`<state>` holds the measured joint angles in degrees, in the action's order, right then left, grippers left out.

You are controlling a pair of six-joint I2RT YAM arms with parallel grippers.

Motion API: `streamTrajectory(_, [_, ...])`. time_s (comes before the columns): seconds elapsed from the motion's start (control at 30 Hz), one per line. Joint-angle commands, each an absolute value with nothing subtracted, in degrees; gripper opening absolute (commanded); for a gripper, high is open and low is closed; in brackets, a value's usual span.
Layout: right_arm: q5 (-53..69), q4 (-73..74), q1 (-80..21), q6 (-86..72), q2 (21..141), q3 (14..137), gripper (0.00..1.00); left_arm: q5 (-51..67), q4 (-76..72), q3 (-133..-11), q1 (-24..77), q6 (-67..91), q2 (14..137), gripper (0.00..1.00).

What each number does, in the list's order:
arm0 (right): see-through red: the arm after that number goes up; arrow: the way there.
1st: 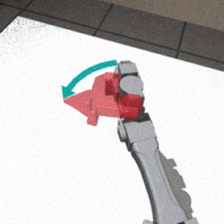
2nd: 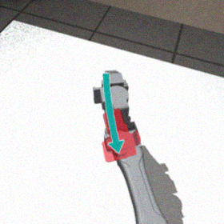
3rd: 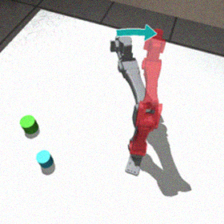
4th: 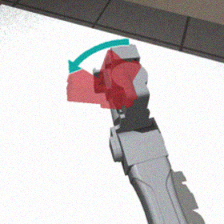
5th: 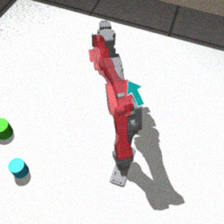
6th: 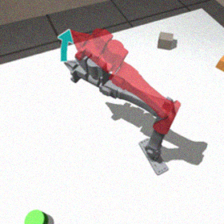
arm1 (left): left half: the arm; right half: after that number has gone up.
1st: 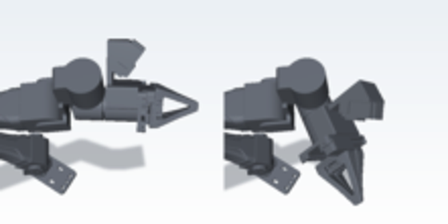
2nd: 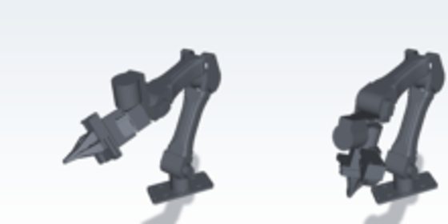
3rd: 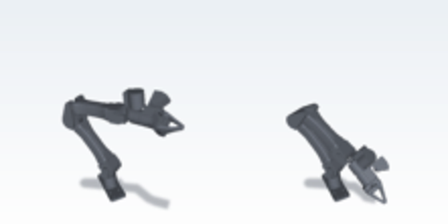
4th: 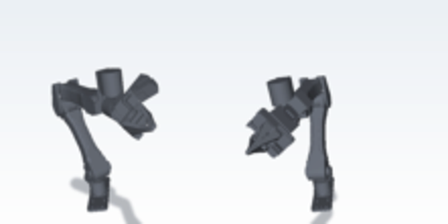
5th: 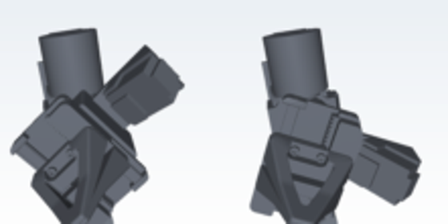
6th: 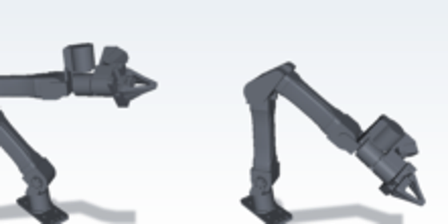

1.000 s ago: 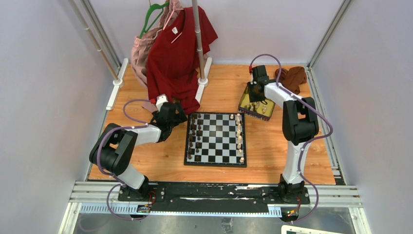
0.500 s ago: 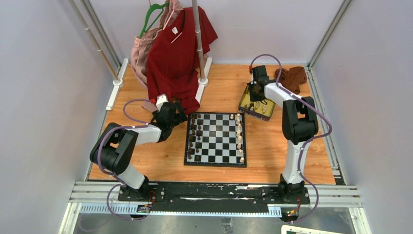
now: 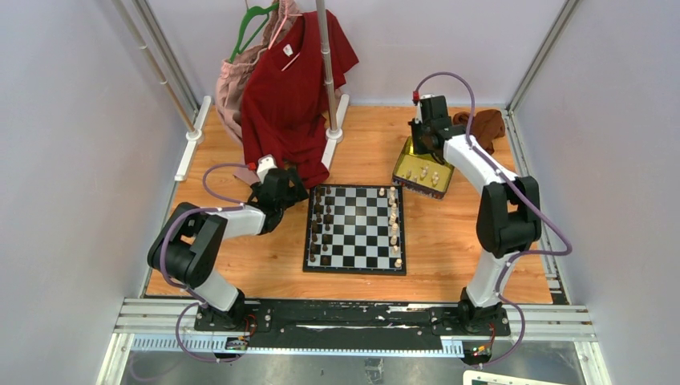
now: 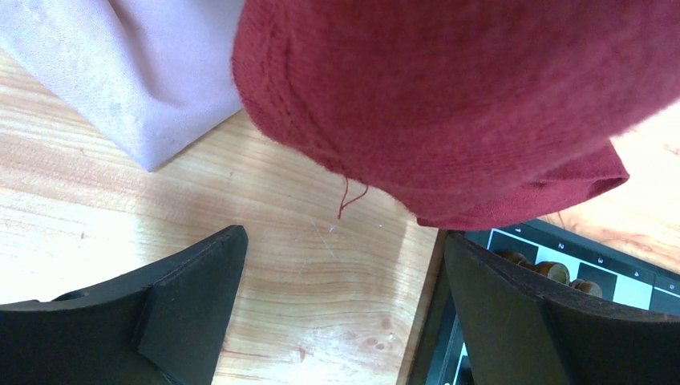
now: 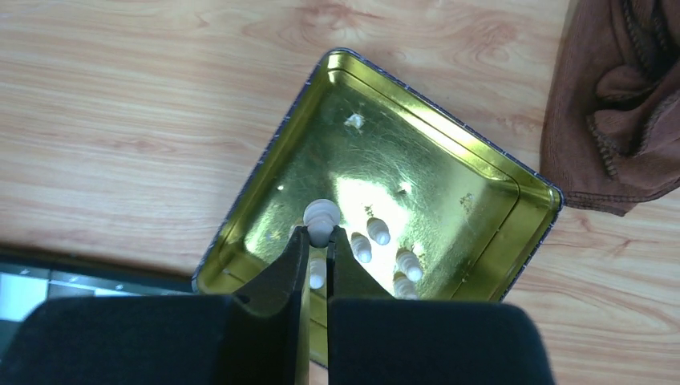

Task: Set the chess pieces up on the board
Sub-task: Pick up the chess piece from the storage box, then place the chess piece on the chessboard.

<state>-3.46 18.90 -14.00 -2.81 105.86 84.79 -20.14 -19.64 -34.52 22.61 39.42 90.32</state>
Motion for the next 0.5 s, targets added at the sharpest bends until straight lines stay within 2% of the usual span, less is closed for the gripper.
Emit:
streamTrajectory(0.0, [-4.7, 20.7, -17.5, -1.2, 100.6, 82.1, 0.00, -21.1, -20.5, -33.3, 22.1, 39.6, 88.1, 1.00])
streamTrajectory(0.47, [-10.4, 24.1, -34.9, -2.2, 92.1, 72.9, 0.00, -20.6, -20.6, -31.7, 22.1, 40.0, 86.2, 1.00])
